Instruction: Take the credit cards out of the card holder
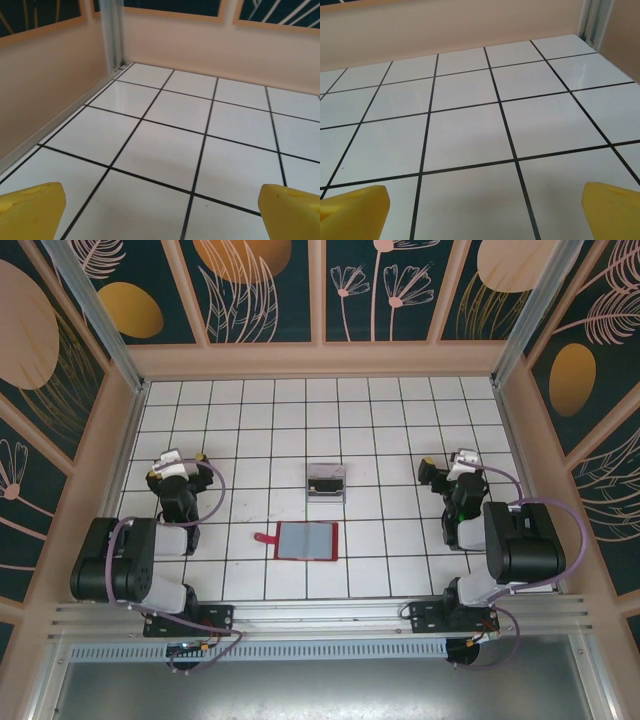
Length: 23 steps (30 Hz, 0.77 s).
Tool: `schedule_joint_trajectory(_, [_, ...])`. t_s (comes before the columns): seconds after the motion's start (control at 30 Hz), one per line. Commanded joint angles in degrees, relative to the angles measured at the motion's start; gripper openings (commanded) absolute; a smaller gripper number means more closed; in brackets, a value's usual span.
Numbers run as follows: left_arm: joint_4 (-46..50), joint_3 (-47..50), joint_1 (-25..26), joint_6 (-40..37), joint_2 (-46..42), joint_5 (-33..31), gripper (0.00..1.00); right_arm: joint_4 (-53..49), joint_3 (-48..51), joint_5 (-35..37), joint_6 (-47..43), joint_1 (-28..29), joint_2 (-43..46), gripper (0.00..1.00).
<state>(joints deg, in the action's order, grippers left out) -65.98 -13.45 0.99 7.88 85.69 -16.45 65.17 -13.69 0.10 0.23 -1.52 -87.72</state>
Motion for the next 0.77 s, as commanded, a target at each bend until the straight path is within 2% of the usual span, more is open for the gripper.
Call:
schedule_joint_trajectory(0.0, [-8.56, 0.93, -0.47, -2.1, 1.12, 5.24, 0.99, 6.28, 0.33, -0.23, 0.69, -0.17, -0.37, 0.99])
schedule_joint_trajectory(0.73, [-7.45, 0.18, -0.29, -3.02, 1.33, 6.69, 0.99, 5.97, 0.18, -0.55, 0.63, -0.27, -0.41, 0.99])
